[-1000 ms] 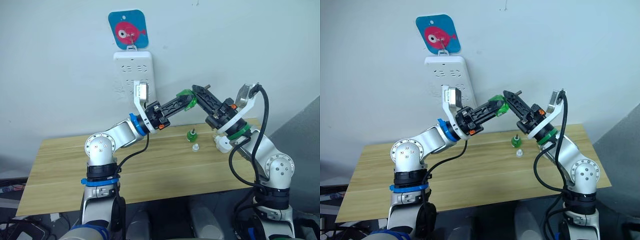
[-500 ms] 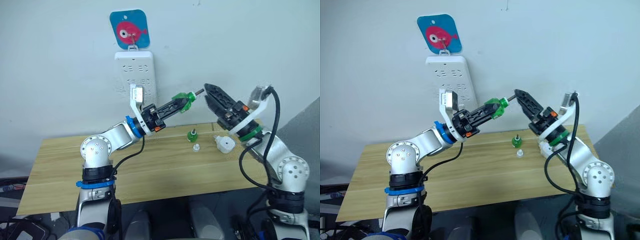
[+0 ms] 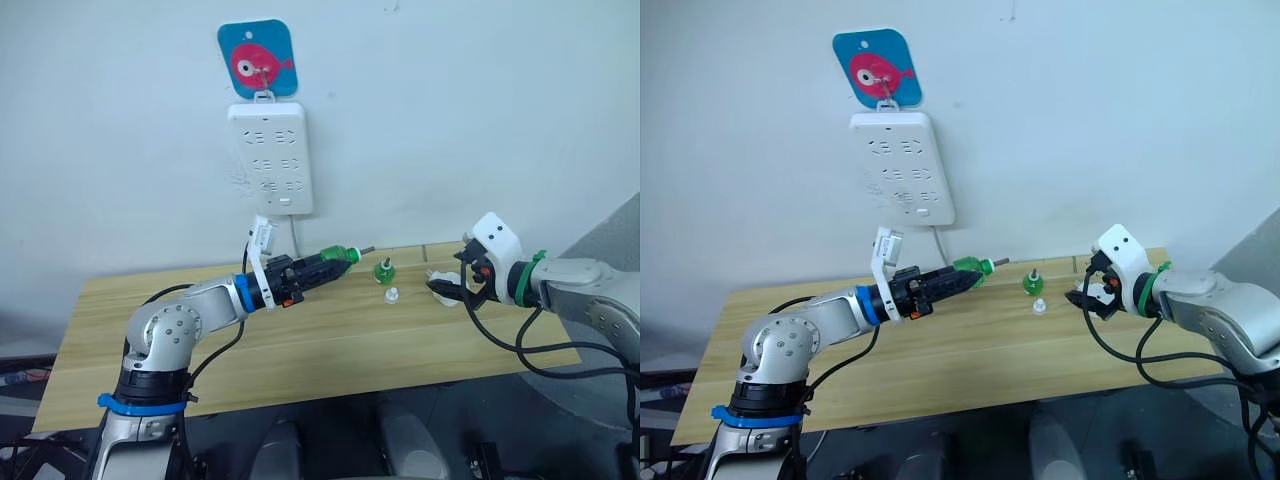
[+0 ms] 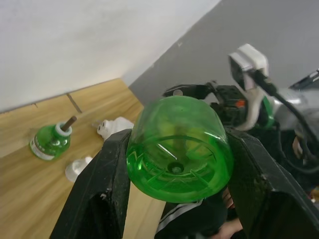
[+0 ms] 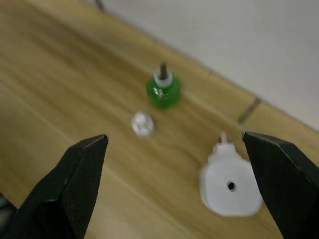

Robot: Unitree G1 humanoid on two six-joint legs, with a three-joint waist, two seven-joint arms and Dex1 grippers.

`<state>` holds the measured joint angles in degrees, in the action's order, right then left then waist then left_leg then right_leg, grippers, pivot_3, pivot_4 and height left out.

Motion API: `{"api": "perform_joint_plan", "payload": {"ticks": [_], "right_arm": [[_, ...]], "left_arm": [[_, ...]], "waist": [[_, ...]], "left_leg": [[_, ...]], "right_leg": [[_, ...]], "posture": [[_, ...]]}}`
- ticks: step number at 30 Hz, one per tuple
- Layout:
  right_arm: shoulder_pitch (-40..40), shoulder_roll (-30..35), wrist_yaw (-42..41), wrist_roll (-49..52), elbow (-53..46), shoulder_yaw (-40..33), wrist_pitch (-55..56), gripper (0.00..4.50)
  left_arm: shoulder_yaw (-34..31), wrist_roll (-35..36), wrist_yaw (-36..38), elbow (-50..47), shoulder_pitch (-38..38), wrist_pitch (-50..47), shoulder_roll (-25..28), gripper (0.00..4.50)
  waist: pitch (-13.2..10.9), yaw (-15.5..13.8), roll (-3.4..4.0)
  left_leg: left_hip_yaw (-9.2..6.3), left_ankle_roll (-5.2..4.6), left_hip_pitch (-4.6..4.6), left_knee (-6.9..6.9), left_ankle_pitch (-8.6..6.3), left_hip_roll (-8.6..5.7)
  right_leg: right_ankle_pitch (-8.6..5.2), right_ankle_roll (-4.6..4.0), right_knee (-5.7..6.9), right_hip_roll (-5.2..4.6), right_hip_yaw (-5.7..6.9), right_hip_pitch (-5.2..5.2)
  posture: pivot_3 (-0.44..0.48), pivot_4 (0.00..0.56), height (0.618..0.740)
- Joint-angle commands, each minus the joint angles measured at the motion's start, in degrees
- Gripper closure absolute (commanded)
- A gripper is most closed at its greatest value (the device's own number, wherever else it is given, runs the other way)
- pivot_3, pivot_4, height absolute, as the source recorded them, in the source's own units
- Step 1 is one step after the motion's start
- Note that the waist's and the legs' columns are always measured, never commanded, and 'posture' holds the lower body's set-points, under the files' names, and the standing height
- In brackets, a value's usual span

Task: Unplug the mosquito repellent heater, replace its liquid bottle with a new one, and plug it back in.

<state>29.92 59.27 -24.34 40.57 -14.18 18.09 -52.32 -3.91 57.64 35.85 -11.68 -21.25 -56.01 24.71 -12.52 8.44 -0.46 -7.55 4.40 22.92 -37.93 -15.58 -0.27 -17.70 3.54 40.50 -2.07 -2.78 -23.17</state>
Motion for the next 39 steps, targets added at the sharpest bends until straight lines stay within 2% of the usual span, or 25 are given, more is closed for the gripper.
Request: {"api": "perform_joint_plan", "payload": {"ticks": [1,7,11,16,20,29,36,39], "right_arm": [[6.8,-2.0,-6.9,-11.9,9.1,7.3,1.0,0.0],[16.6,-8.6,-18.7,-26.0,27.0,16.1,5.8,0.0],[19.6,-11.8,-24.7,-32.2,35.4,18.4,8.4,0.0],[21.4,-14.6,-29.2,-37.5,43.9,17.8,10.2,0.0],[22.1,-16.2,-31.7,-40.1,48.1,16.7,10.9,0.0],[24.1,-21.5,-31.7,-44.1,58.6,12.6,12.1,0.0],[24.4,-23.2,-32.0,-47.8,62.4,11.3,15.4,0.0],[24.4,-23.9,-32.0,-48.6,63.4,10.7,16.2,0.6]], "left_arm": [[1.7,-2.0,2.2,-3.8,1.3,2.8,-0.2,2.18],[3.7,-4.4,3.6,-5.9,4.0,5.0,-0.8,2.18],[4.1,-5.3,3.7,-6.7,5.4,6.0,-1.0,2.18],[4.3,-6.1,3.7,-7.8,7.0,6.8,-1.1,2.18],[4.3,-6.4,3.6,-8.1,7.6,7.2,-1.4,2.18],[4.8,-7.7,4.3,-7.8,7.8,8.3,-1.5,2.18],[5.1,-8.2,4.6,-7.7,8.0,8.7,-1.5,2.18],[5.2,-8.5,4.7,-7.8,8.3,8.8,-1.5,2.18]], "waist": [[0.0,-0.3,-0.04],[-0.2,-0.6,-0.04],[-0.2,-0.6,-0.05],[-0.3,-0.7,-0.03],[-0.3,-0.7,-0.04],[-0.3,-0.7,-0.02],[-0.3,-0.7,-0.01],[-0.3,-0.7,-0.01]], "left_leg": [[-0.01,0.0,0.0,0.0,0.0,0.0],[-0.05,-0.06,0.05,0.07,-0.03,0.01],[-0.05,-0.13,0.1,0.06,-0.07,-0.05],[-0.05,-0.14,0.09,0.07,-0.08,-0.04],[-0.06,-0.14,0.09,0.06,-0.08,-0.04],[-0.05,-0.14,0.08,0.07,-0.08,-0.04],[-0.05,-0.14,0.08,0.06,-0.08,-0.05],[-0.05,-0.14,0.08,0.07,-0.08,-0.05]], "right_leg": [[0.0,0.0,-0.01,0.0,0.01,0.0],[0.0,-0.01,-0.13,-0.03,0.07,0.0],[0.01,0.0,-0.23,-0.13,0.09,0.0],[0.01,-0.01,-0.23,-0.13,0.09,0.0],[0.01,0.0,-0.23,-0.13,0.1,0.0],[0.01,-0.01,-0.22,-0.12,0.08,0.02],[0.02,0.0,-0.22,-0.14,0.08,0.02],[0.02,0.0,-0.22,-0.13,0.09,0.02]], "posture": [[-0.185,0.222,0.734],[-0.165,0.233,0.734],[-0.145,0.237,0.734],[-0.128,0.239,0.734],[-0.122,0.24,0.734],[-0.116,0.241,0.734],[-0.11,0.24,0.734],[-0.107,0.239,0.734]]}}
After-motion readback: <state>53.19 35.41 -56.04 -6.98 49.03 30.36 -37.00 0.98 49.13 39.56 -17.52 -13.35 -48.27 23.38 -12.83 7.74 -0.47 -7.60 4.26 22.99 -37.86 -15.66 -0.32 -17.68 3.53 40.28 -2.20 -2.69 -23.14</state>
